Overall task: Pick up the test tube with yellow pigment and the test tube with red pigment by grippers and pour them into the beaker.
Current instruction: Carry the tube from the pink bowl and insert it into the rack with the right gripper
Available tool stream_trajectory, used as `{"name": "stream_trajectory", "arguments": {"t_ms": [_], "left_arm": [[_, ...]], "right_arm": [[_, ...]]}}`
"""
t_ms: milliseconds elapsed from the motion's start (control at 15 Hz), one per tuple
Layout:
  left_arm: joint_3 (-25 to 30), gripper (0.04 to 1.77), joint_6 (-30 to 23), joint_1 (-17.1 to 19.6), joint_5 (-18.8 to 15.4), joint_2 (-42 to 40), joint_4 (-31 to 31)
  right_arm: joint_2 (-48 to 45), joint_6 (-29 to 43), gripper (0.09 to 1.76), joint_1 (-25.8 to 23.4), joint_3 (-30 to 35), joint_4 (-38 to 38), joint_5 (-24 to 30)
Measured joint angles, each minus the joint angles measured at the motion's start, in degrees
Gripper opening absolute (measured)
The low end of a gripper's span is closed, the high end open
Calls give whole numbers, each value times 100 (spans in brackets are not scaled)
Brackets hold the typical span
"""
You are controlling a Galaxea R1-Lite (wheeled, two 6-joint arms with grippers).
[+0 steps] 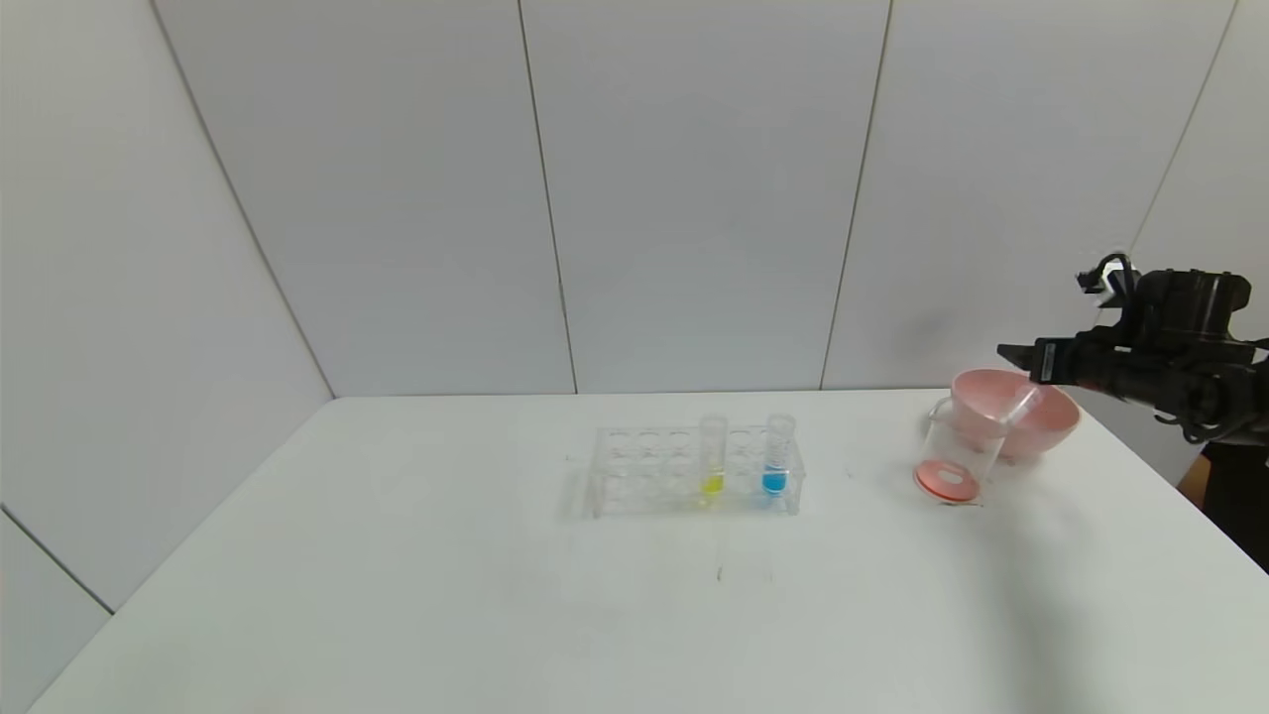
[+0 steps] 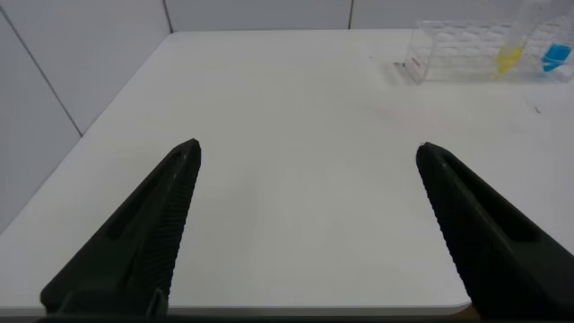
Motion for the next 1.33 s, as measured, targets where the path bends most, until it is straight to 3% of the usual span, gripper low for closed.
{"name": "stream_trajectory", "arguments": {"t_ms": [400,733,1067,1333], "left_arm": [[0,172,0,0,0,0,0],[0,172,0,0,0,0,0],[0,172,2,0,0,0,0],[0,172,0,0,0,0,0]], "right_arm": [[-829,41,157,282,618,95,-90],[-2069,328,164,987,2249,93,-638],[-3172,946,167,2477,3654,95,-1373],[-3508,1581,169,3924,4174,119,-2701]]}}
